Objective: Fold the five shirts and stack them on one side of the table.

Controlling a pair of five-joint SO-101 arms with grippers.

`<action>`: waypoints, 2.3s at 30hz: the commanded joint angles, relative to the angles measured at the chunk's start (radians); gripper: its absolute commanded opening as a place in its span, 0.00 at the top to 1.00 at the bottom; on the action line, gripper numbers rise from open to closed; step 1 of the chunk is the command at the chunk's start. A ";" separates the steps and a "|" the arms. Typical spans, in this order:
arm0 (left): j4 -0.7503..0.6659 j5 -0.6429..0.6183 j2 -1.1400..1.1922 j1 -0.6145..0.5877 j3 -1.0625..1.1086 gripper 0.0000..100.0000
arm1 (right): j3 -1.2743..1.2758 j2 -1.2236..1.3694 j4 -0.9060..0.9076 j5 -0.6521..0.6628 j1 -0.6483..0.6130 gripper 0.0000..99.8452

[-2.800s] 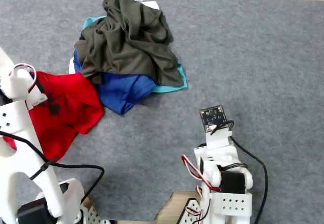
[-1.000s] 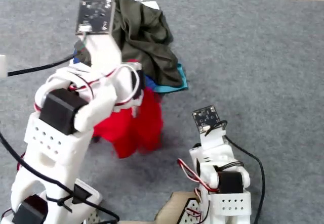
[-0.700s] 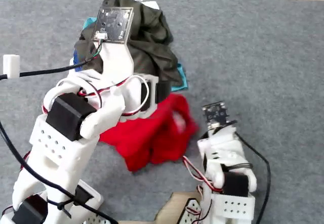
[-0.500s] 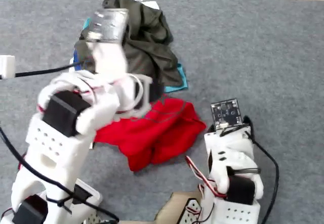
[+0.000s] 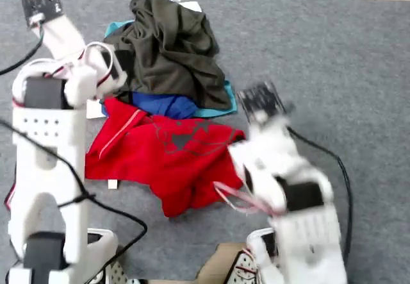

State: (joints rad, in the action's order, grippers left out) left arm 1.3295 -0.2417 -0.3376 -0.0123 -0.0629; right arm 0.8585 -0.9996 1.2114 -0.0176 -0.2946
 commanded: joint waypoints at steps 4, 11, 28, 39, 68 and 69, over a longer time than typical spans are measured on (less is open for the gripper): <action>-0.137 0.000 0.143 -0.012 -0.006 0.77 | -0.383 0.659 -0.003 -0.180 -0.165 0.72; -0.183 0.000 0.325 -0.068 -0.080 0.77 | -0.605 1.112 -0.003 -0.236 -0.248 0.72; -0.206 -0.137 0.888 0.044 -0.505 0.78 | -0.742 1.420 0.216 -0.141 -0.084 1.00; -0.247 -0.129 1.231 0.005 -0.713 0.98 | -0.745 1.194 0.089 -0.114 0.409 1.00; 0.301 0.068 1.339 -0.721 -1.614 0.94 | -0.607 1.260 -0.388 -0.114 0.282 0.99; 0.324 0.044 1.328 -0.694 -1.613 0.90 | -0.607 1.260 -0.388 -0.114 0.282 0.99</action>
State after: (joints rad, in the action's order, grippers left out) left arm 1.6241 -0.1757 1.0296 -0.7534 -1.6019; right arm 0.2509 0.2647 0.8477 -0.1404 0.0000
